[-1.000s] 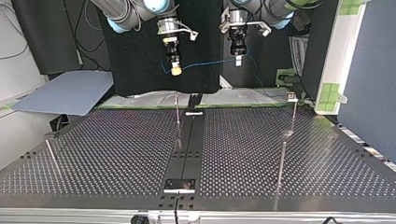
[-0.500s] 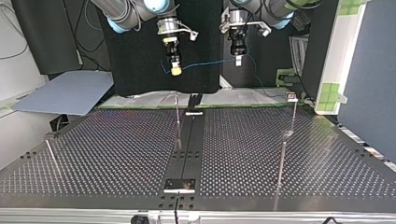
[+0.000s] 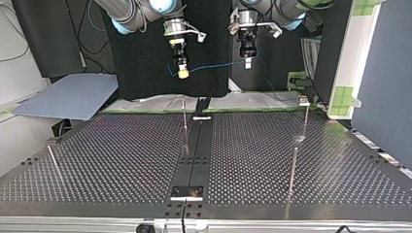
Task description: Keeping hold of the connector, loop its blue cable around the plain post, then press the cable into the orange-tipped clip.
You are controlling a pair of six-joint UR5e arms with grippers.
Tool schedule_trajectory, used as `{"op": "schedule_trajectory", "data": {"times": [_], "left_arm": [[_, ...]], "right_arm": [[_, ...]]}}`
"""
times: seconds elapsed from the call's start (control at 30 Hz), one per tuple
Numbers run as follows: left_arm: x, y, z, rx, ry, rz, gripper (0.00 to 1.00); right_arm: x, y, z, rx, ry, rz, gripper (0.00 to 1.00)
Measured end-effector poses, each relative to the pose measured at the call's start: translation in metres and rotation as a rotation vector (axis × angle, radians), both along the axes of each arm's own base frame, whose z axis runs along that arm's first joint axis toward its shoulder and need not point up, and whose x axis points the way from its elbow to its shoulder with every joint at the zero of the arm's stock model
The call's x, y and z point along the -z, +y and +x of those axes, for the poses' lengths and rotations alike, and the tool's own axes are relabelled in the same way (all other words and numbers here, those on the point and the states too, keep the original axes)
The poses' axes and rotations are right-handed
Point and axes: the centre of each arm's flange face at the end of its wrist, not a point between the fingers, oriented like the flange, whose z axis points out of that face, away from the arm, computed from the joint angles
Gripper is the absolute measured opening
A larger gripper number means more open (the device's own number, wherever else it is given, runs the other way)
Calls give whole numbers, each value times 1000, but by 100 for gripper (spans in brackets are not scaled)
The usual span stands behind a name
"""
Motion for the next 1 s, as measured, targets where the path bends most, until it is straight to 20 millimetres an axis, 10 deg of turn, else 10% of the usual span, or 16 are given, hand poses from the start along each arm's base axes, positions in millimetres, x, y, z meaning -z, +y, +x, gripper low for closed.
{"op": "schedule_trajectory", "data": {"times": [0.37, 1.0], "left_arm": [[0, 0, 0, 2, 0, 0, 0], [43, 9, -8, 8, 106, 62, 0]], "right_arm": [[2, 2, -1, 1, 7, 5, 0], [73, 18, -16, 4, 125, 114, 0]]}}
